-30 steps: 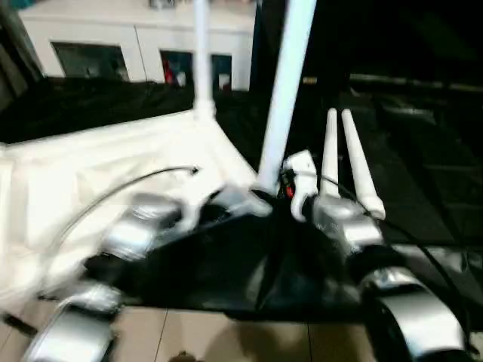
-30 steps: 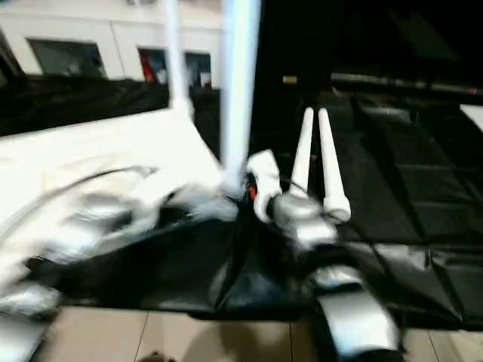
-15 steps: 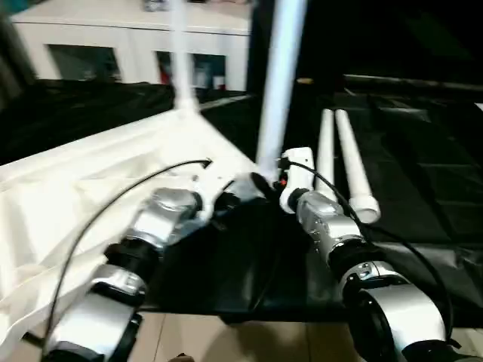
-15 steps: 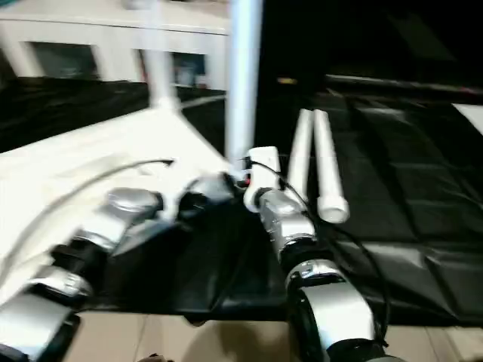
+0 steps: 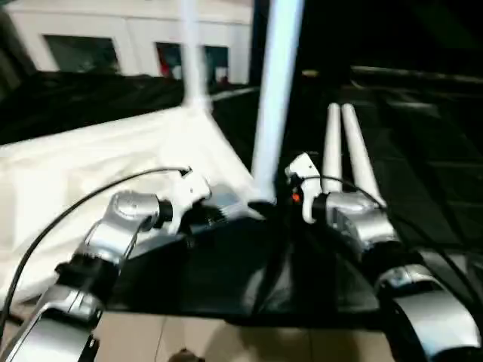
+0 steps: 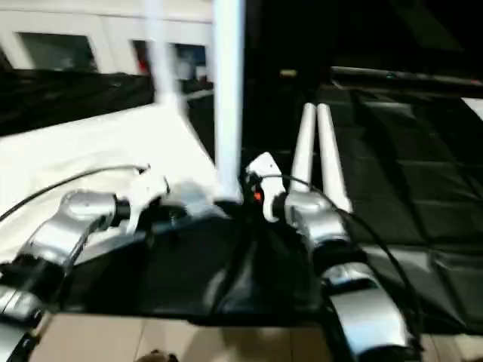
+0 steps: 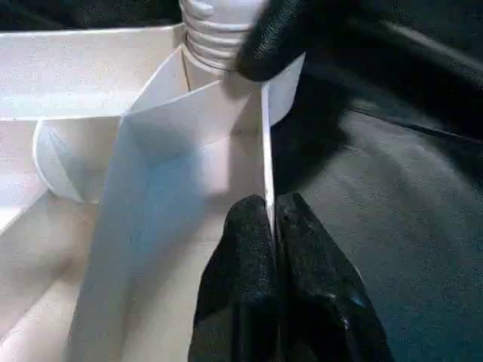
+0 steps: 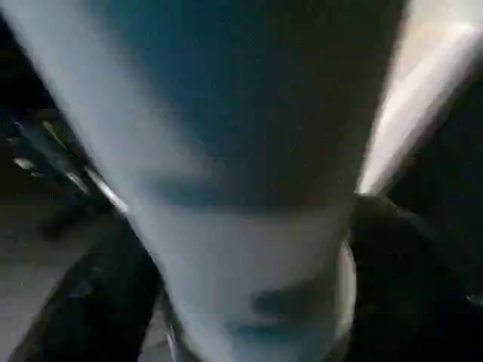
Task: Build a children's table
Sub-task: Rotate leg to tighten
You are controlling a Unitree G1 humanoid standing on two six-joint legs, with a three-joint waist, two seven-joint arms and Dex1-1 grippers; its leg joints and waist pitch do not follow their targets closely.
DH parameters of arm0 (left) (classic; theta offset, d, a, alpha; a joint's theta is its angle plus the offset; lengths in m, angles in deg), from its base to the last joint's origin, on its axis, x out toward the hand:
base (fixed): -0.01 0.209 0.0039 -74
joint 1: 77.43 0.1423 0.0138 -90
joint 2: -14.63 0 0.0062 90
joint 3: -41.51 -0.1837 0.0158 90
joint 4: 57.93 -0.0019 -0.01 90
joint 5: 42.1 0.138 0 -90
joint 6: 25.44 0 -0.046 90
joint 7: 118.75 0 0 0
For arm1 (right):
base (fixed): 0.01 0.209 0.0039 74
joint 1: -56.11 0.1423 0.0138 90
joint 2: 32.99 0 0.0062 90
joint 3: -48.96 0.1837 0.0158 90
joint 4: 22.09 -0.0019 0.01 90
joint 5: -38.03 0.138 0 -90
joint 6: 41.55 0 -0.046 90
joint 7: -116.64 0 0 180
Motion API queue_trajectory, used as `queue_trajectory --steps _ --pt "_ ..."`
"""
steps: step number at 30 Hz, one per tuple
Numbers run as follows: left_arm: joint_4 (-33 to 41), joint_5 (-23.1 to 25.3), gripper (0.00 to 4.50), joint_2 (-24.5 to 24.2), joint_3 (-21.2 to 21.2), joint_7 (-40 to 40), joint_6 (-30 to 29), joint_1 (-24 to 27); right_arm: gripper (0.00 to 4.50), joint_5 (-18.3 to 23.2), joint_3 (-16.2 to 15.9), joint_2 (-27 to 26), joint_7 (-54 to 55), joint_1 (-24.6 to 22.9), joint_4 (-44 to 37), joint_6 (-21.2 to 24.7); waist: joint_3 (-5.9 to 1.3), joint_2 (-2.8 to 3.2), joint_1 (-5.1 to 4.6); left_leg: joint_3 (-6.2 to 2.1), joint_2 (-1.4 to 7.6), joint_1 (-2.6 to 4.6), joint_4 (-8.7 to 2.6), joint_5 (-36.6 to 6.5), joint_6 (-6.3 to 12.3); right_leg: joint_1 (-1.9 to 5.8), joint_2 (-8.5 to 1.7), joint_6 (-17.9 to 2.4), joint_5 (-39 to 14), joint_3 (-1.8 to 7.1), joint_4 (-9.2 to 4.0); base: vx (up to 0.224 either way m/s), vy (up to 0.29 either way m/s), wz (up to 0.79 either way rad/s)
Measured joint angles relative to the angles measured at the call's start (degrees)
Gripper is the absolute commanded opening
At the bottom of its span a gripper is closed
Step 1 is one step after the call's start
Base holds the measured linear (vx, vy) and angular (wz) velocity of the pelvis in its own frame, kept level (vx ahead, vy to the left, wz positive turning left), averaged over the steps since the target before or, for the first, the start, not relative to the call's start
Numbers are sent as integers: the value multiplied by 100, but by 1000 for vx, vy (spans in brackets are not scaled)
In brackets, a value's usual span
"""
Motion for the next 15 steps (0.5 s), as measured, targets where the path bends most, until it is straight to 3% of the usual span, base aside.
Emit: queue_trajectory --steps 5,6,15 --pt "187 -81 0 -119 -24 -220 -34 152 377 -73 -270 164 -464 -112 -214 5 0 0 -3 -2 2 6 38 3 -2 1 -2 1 7 10 41 0 0 0" --pt "187 -82 0 -134 -24 -221 -38 154 357 -130 -307 164 -466 -112 -214 -26 0 0 -9 -2 3 7 41 4 -4 -1 -2 1 7 11 48 0 0 0" --pt "206 -100 0 -190 -13 -232 -123 158 282 -151 -324 78 -461 -111 -226 -1 0 0 -69 -3 4 14 45 6 -6 -1 -2 1 7 13 64 0 0 0"
